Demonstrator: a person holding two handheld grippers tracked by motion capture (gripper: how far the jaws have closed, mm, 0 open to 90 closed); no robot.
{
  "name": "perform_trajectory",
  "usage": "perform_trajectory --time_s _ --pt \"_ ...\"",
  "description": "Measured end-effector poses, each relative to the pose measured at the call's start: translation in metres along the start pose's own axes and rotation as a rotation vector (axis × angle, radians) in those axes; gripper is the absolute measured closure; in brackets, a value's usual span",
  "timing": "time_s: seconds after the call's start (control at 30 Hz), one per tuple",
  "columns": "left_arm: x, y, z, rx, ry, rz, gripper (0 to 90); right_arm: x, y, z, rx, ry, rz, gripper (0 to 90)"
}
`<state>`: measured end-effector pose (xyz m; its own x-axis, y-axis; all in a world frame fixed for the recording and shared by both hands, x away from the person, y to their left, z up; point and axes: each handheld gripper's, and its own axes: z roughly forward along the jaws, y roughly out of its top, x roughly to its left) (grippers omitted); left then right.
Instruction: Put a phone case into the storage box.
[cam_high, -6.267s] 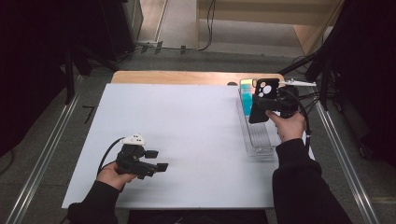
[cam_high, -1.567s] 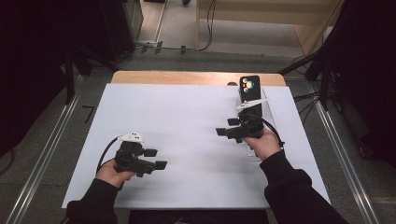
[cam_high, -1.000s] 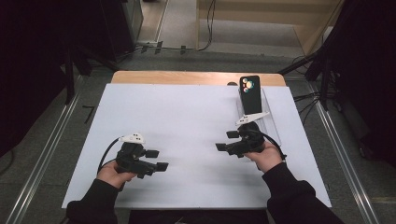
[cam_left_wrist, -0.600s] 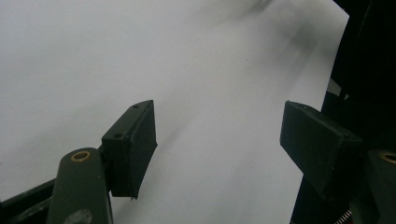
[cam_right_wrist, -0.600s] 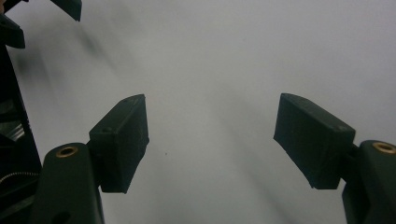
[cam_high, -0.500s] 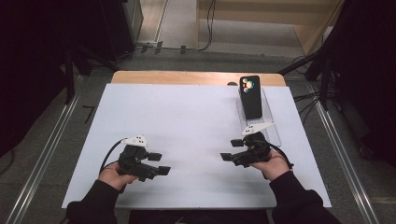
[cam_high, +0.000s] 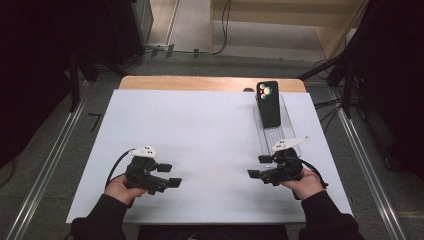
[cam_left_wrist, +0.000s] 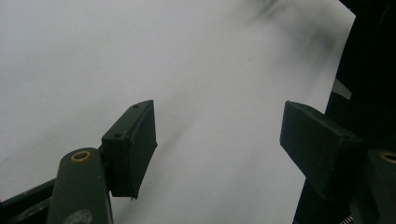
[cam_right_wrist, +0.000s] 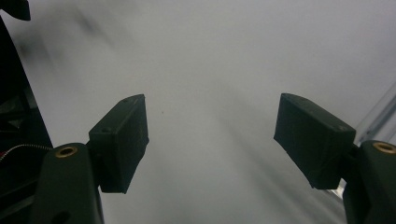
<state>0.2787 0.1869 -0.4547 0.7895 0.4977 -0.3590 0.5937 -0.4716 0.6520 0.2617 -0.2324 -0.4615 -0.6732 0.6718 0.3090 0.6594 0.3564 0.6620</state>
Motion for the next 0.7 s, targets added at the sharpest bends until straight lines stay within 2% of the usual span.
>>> perform_trajectory --time_s 0.27,0.7 --pt "-0.001 -0.005 -0.004 -0.018 0.014 -0.006 27.2 -0.006 -0.014 -0.01 0.003 -0.016 0.02 23.9" --pt "0.002 -0.009 -0.006 -0.012 0.026 -0.011 27.2 -0.017 -0.03 -0.022 -0.002 -0.049 0.071 23.4"
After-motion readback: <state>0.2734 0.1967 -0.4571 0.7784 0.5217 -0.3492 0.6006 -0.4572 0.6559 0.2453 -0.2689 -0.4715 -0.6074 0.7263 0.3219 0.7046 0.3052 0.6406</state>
